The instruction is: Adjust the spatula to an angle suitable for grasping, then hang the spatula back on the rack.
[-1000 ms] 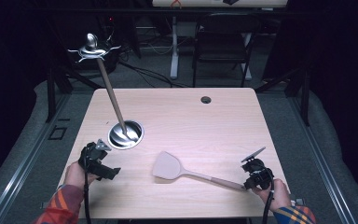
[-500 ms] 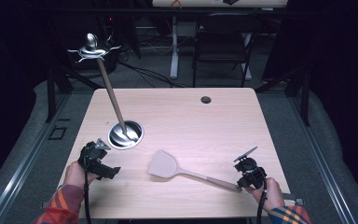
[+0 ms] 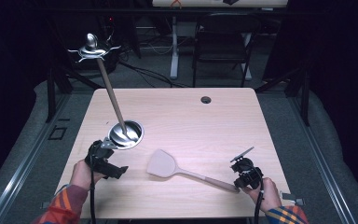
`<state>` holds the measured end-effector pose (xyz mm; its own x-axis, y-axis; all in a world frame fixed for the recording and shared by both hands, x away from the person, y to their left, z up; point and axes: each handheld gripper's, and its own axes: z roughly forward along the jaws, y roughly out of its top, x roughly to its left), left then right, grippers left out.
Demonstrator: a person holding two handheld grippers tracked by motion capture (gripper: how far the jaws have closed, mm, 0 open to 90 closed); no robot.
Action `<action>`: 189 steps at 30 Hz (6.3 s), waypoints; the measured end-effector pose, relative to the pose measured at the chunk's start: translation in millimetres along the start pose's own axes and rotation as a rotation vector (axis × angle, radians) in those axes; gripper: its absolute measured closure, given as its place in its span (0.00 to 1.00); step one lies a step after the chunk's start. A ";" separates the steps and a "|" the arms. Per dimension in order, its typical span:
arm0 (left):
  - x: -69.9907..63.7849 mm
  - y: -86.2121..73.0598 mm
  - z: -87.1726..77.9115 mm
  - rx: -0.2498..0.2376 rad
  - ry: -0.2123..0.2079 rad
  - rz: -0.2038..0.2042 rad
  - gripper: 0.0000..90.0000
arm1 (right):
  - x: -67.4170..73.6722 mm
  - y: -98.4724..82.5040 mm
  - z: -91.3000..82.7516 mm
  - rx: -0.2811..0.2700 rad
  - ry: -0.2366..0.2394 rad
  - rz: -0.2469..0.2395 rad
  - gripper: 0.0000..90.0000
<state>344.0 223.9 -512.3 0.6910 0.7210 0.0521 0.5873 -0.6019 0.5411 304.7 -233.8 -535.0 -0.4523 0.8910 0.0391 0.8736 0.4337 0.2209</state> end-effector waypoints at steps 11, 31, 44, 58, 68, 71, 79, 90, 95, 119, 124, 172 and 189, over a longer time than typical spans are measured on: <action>-33.6 42.9 15.6 -0.061 -0.128 0.131 0.00 | -23.2 -2.9 -13.3 -0.098 0.026 0.018 0.50; -107.5 97.2 92.7 -0.014 -0.432 0.413 0.56 | -41.3 -10.1 -20.2 -0.140 0.020 0.024 0.04; -118.6 102.1 109.2 0.008 -0.385 0.458 0.67 | -44.0 -10.6 -18.1 -0.130 0.022 0.037 0.01; -115.4 99.7 105.3 0.033 -0.401 0.540 0.72 | -47.6 -14.2 -17.9 -0.110 0.013 0.048 0.00; -111.1 94.6 97.9 0.092 -0.390 0.561 0.75 | -51.3 -18.4 -17.0 -0.102 0.015 0.069 0.01; -109.4 92.2 95.0 0.112 -0.380 0.571 0.76 | -52.4 -18.9 -16.4 -0.098 0.024 0.072 0.01; -102.3 85.0 88.7 0.143 -0.377 0.556 0.79 | -53.9 -18.6 -13.5 -0.066 0.019 0.045 0.01; -90.4 72.7 80.3 0.183 -0.378 0.487 0.81 | -52.7 -18.4 -11.3 -0.054 0.025 0.036 0.01; -85.3 66.2 75.7 0.197 -0.364 0.449 0.81 | -50.7 -19.5 -7.7 -0.079 0.038 0.060 0.01; -42.8 34.5 56.1 0.254 -0.285 0.108 0.80 | -46.1 -12.2 -2.1 0.027 0.043 -0.018 0.01; -43.6 37.7 57.2 0.294 -0.277 0.139 0.80 | -46.2 -13.8 -1.3 0.027 0.041 -0.017 0.01; -76.7 75.6 86.7 0.267 -0.188 0.218 0.85 | -43.9 -11.4 3.0 0.053 0.084 -0.011 0.00; -68.9 71.9 73.6 0.208 -0.169 0.198 0.87 | -46.0 -12.1 2.1 0.045 0.074 -0.013 0.00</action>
<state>369.7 105.7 -538.7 0.8503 0.5262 -0.0105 0.4961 -0.7945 0.3501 315.3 -279.8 -541.6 -0.4740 0.8738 0.1088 0.8741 0.4520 0.1776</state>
